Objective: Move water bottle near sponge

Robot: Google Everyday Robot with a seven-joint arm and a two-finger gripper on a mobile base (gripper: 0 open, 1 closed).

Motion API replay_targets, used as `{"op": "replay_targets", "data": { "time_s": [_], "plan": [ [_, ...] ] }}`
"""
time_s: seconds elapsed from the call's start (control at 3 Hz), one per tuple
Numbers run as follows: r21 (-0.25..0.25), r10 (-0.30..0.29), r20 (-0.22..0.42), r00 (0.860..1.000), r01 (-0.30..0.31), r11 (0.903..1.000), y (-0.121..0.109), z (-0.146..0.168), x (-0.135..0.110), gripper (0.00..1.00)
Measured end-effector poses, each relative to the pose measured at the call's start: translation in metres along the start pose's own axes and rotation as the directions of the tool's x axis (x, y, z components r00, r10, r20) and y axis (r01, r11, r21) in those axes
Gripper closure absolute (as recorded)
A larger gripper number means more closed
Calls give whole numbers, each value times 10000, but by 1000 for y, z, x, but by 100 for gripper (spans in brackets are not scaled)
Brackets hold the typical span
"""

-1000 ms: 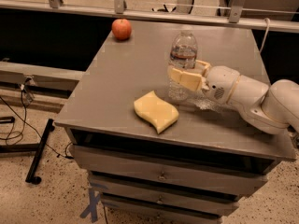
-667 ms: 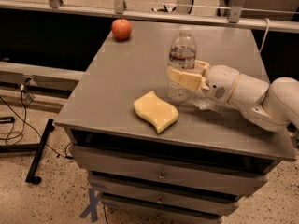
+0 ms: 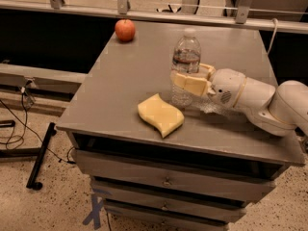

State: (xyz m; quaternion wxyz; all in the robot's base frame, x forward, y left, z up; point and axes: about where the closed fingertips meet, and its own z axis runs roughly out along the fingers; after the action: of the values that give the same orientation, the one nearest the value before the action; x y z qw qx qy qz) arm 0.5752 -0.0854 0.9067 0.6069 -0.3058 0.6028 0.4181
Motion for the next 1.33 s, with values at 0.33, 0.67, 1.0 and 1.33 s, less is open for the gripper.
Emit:
{"op": "replay_targets", "data": {
  "time_s": [0.33,0.67,1.0,1.33],
  "plan": [
    [-292,-237,282,9993,245,9993,5,0,1,71],
    [-593,-476,566,9973,509,9969,10,0,2,46],
    [-767,-610,696,9957,663,9948,12,-1,3,23],
    [-917,-729,758,9945,798,9926,15,-1,3,0]
  ]
}}
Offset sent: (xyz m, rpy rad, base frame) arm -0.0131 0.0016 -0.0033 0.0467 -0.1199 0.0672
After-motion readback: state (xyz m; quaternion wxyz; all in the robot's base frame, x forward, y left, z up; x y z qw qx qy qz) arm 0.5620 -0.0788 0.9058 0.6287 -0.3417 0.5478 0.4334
